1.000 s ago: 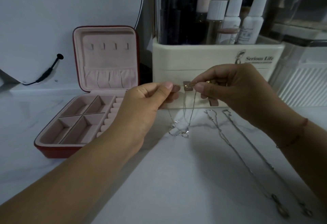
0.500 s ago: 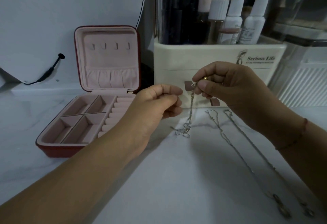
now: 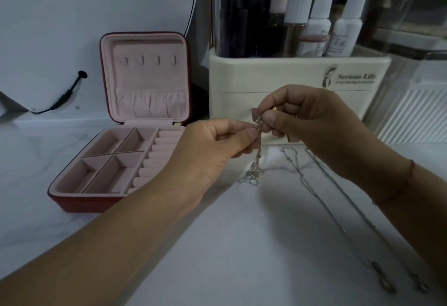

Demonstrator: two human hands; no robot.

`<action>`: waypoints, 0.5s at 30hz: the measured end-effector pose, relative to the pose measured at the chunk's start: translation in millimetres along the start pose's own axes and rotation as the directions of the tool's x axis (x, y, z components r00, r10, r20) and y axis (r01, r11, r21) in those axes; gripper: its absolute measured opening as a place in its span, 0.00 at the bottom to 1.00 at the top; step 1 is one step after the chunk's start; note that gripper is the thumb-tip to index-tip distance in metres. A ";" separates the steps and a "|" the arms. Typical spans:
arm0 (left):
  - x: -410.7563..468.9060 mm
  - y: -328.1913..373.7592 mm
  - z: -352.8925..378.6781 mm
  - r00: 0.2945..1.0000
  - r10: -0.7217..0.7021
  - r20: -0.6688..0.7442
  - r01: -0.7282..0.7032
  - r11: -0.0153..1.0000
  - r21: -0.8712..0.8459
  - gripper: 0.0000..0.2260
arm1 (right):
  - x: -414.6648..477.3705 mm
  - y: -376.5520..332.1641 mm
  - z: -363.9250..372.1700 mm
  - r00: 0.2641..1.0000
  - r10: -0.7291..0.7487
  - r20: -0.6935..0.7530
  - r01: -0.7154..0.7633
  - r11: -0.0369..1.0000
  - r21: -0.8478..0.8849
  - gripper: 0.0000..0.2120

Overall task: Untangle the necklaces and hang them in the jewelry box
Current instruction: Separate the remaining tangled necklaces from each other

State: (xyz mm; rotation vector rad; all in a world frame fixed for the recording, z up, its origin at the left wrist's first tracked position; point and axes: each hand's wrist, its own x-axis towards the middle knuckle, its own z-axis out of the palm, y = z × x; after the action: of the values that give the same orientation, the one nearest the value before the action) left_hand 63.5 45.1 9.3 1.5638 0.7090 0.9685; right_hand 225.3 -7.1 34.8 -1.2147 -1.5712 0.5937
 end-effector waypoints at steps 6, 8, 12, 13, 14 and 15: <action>1.4 -0.9 0.6 0.999 -0.016 -0.045 0.016 1.000 -0.012 0.02 | 0.9 6.7 0.4 0.997 0.055 0.052 -0.053 0.997 -0.047 0.02; 2.0 0.5 0.1 0.999 -0.010 -0.036 0.008 0.999 -0.038 0.03 | 0.0 8.2 0.9 0.993 0.077 0.089 -0.070 0.994 -0.083 0.02; 5.6 0.6 0.0 0.998 -0.055 -0.006 0.054 0.997 -0.056 0.07 | -1.0 8.9 1.2 0.989 0.116 0.095 -0.091 0.968 -0.232 0.07; 7.2 0.0 0.2 0.996 -0.086 -0.016 0.084 0.994 -0.076 0.10 | -0.5 8.4 0.7 0.990 0.121 0.067 -0.101 0.963 -0.250 0.08; 9.1 -0.9 -0.1 0.992 -0.119 -0.029 0.116 0.989 -0.095 0.13 | 0.4 8.6 -0.9 0.991 0.128 0.032 -0.116 0.961 -0.252 0.09; 10.3 -0.9 -0.3 0.988 -0.149 -0.032 0.145 0.983 -0.112 0.16 | 1.1 8.2 -2.9 0.990 0.140 -0.001 -0.136 0.963 -0.234 0.10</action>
State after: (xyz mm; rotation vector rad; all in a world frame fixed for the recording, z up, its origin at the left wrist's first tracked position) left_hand 68.2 54.2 10.5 1.3796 0.7752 0.9158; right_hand 231.3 -3.6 29.4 -1.5091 -1.6119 0.5178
